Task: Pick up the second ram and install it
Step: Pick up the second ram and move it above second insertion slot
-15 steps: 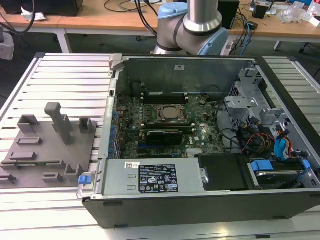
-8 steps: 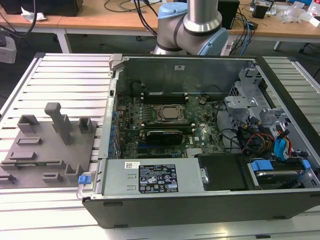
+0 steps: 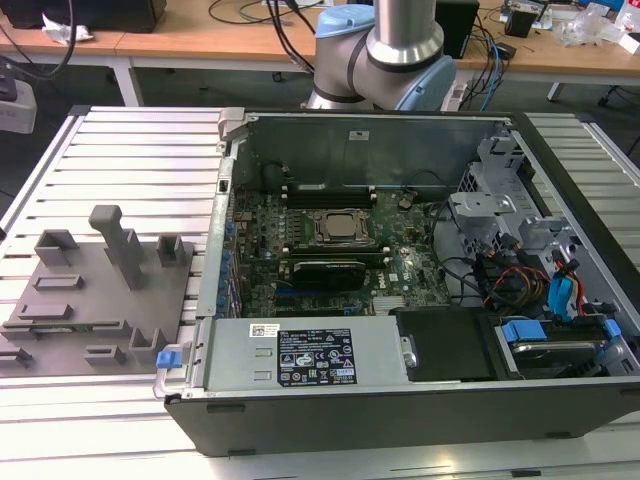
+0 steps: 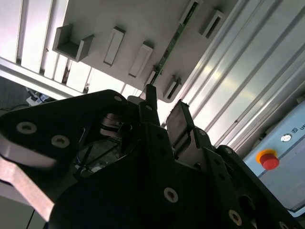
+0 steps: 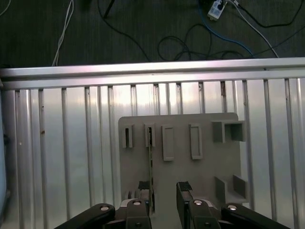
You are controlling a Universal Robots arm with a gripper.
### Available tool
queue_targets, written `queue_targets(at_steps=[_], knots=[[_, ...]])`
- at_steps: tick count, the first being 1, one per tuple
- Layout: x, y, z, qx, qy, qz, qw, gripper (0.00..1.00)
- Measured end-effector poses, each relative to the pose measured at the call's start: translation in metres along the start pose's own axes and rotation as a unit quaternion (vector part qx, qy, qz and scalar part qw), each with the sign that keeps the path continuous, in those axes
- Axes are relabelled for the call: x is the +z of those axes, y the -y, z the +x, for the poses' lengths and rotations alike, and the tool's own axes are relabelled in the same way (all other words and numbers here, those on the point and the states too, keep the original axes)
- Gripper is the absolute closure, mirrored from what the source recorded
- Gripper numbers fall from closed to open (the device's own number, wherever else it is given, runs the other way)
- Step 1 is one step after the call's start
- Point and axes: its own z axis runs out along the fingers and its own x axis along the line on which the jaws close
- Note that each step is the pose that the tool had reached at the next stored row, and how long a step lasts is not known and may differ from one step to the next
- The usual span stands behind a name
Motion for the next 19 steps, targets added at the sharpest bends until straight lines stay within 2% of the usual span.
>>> queue_targets(at_steps=[19], knots=[[0.0131,0.0006,0.0003,0.0,0.0,0.0,1.0,0.64]])
